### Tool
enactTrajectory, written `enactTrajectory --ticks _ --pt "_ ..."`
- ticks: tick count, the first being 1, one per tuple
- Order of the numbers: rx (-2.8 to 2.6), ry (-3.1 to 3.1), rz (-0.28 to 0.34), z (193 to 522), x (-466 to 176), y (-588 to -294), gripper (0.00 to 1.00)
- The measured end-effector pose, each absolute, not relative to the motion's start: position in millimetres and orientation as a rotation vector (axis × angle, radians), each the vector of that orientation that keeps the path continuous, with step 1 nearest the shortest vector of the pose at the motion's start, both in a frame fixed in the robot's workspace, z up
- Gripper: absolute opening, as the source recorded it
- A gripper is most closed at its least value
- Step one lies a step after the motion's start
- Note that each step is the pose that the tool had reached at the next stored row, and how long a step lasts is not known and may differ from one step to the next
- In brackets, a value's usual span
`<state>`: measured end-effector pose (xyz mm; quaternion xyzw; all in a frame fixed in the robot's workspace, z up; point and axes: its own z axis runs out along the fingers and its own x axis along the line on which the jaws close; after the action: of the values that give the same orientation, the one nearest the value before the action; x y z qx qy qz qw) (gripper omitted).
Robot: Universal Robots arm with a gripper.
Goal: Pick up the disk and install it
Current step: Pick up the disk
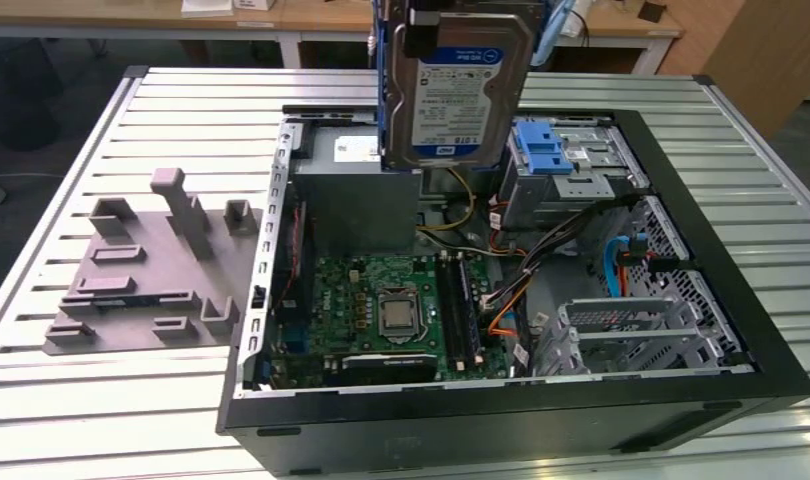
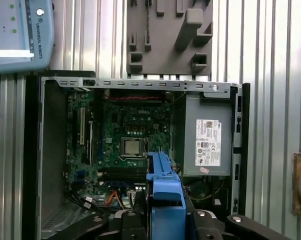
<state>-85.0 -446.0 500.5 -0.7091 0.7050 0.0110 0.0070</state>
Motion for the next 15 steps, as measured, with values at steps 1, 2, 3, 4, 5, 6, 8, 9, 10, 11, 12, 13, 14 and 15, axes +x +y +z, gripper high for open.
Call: enactTrajectory --ticks 1,2,3,4,5,6,8,9,10,11,12,13,14,15 --pt "-2.215 2.208 0.034 500 -85 -447 0.36" --pt "-2.213 2.209 0.034 499 -84 -447 0.36" --pt "-2.212 2.211 0.034 499 -83 -448 0.36" --pt "-2.211 2.212 0.034 499 -81 -448 0.36" --pt "-2.21 2.212 0.034 498 -79 -448 0.36" --pt "-2.209 2.214 0.034 498 -77 -448 0.36" --pt "-2.2 2.222 0.034 498 -76 -448 0.36" --pt "-2.191 2.231 0.034 497 -75 -448 0.36" --pt "-2.182 2.239 0.034 497 -75 -448 0.36" --pt "-2.176 2.245 0.034 497 -75 -448 0.36" --pt "-2.172 2.25 0.034 497 -74 -448 0.36" --pt "-2.169 2.253 0.034 497 -74 -448 0.36" --pt "-2.169 2.253 0.034 497 -73 -448 0.36" --pt "-2.169 2.253 0.034 497 -73 -448 0.36"
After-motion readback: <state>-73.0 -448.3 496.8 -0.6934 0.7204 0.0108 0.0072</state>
